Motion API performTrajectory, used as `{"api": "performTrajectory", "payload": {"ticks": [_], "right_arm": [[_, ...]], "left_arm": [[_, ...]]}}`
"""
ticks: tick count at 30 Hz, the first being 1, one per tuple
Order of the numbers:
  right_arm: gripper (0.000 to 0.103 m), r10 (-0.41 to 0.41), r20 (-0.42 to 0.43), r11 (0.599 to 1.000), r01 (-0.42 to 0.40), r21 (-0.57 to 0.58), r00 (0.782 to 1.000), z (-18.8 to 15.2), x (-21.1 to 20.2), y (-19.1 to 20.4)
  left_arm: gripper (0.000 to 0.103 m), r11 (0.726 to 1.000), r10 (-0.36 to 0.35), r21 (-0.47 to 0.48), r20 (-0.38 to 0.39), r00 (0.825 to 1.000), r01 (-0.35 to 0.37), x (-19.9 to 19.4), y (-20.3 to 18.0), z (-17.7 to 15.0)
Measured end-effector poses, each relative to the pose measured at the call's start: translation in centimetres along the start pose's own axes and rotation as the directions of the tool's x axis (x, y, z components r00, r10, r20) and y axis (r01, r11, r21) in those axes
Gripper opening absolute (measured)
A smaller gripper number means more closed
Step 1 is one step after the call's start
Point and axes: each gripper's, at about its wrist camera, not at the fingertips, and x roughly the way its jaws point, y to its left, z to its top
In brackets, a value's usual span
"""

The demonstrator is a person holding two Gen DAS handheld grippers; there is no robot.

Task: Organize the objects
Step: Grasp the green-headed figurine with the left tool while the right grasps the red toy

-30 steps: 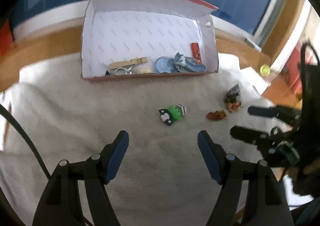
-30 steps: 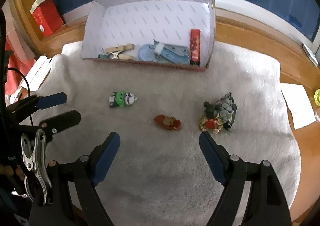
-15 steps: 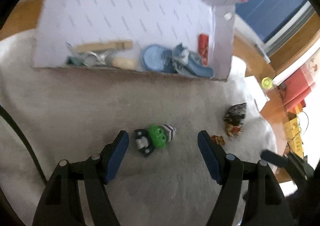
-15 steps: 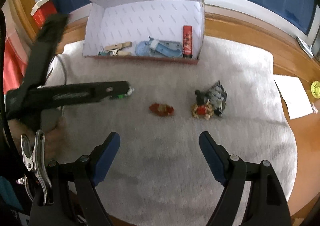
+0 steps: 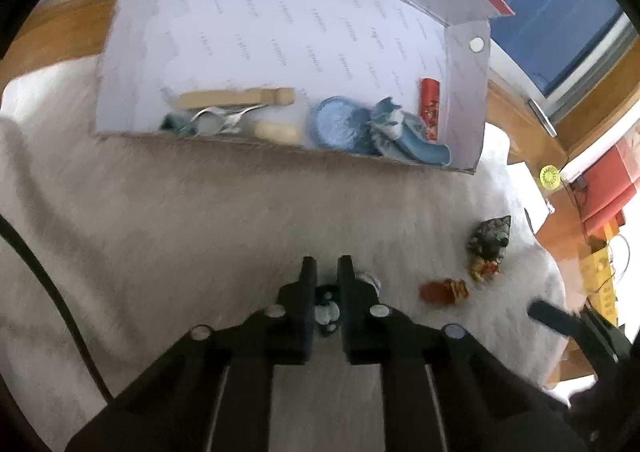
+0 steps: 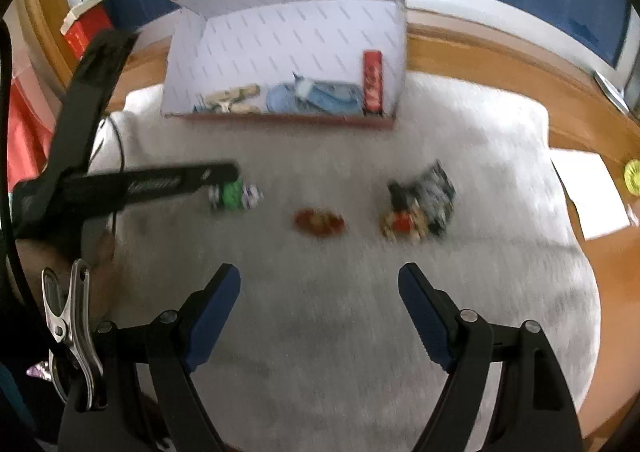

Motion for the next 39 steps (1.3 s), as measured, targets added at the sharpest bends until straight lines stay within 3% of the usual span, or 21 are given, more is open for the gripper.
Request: {"api": "performTrajectory", "payload": {"ticks": [1,3,7,8,9,11,12,13,15,20,22,24,25,26,30,35,39], "right_arm": [[0.083,0.007,0.004,1.0,-0.007,-0.007,1.0,0.4,0.4,0.2],[0.083,0.011,0.002,1.0,-0.011,-0.021,1.0,1.2,1.5,0.5],[0.083,0.011,-0.003,0.999,-0.012,-0.048,1.0,2.2,4.3,1.0],[0.082,0.012,-0.006,0.998,-0.012,-0.058,1.0,2.3,5.1,1.2],[0.073,0.005,-0.012,0.998,-0.006,-0.064,1.0,2.3,5.8,1.2],[0.053,-0.033,-0.04,0.996,0.029,-0.083,0.999,2.1,7.3,1.4],[0.044,-0.022,-0.016,0.993,0.02,-0.117,1.0,2.0,7.1,1.7],[0.039,-0.02,-0.019,0.992,0.017,-0.126,1.0,1.9,7.0,1.8],[0.039,-0.017,-0.021,0.993,0.014,-0.117,1.0,1.6,6.4,1.7],[0.038,-0.005,0.0,0.996,0.005,-0.09,1.0,0.6,3.9,1.0],[0.038,-0.008,0.008,0.996,0.009,-0.092,1.0,-0.1,3.1,1.0],[0.038,-0.001,0.017,0.998,0.002,-0.068,1.0,-0.4,2.4,0.4],[0.038,-0.002,0.022,0.998,0.003,-0.059,1.0,-0.5,2.1,0.2],[0.038,-0.002,0.029,0.999,0.004,-0.052,1.0,-0.5,1.7,-0.1],[0.038,-0.007,0.066,0.999,0.01,-0.044,0.998,0.1,0.7,-0.4],[0.038,0.002,0.135,0.999,0.004,-0.041,0.991,2.1,-1.2,-0.2],[0.039,0.014,0.191,0.999,-0.005,-0.045,0.981,3.8,-2.8,0.2]], "left_arm": [[0.003,1.0,0.007,-0.007,0.001,1.0,-0.007,-0.4,0.4,-0.3],[0.002,0.999,0.035,-0.011,-0.006,0.999,-0.035,-0.8,1.1,-0.8],[0.002,0.999,0.024,-0.035,-0.008,1.0,-0.024,-1.7,2.3,-1.6],[0.002,0.999,0.022,-0.026,-0.001,1.0,-0.022,-2.0,2.3,-1.7],[0.003,1.0,0.013,-0.017,0.004,1.0,-0.013,-2.3,2.2,-1.7],[0.01,1.0,0.005,0.012,0.011,1.0,-0.006,-2.7,1.8,-1.5],[0.023,0.999,0.013,0.029,0.018,1.0,-0.014,-2.8,1.4,-1.3],[0.039,0.999,0.008,0.046,0.027,1.0,-0.009,-2.9,1.1,-1.2],[0.048,0.998,-0.013,0.064,0.04,0.999,0.011,-2.8,0.4,-0.8],[0.048,0.994,-0.021,0.103,-0.023,1.0,0.023,-0.4,-1.0,-0.3],[0.047,0.993,0.018,0.113,-0.05,0.999,-0.012,0.8,-1.2,-0.4],[0.039,0.992,0.044,0.124,-0.039,0.998,-0.039,1.1,-1.4,-0.4],[0.026,0.989,0.068,0.138,-0.042,0.997,-0.061,1.2,-1.5,-0.4],[0.025,0.985,0.091,0.151,-0.039,0.995,-0.085,1.3,-1.6,-0.4],[0.022,0.982,0.067,0.182,-0.049,0.997,-0.057,1.0,-1.6,-0.3],[0.022,0.972,0.094,0.212,0.043,0.995,-0.101,-2.4,-2.3,0.5],[0.022,0.963,0.12,0.224,0.136,0.983,-0.149,-5.9,-2.9,1.4]]}}
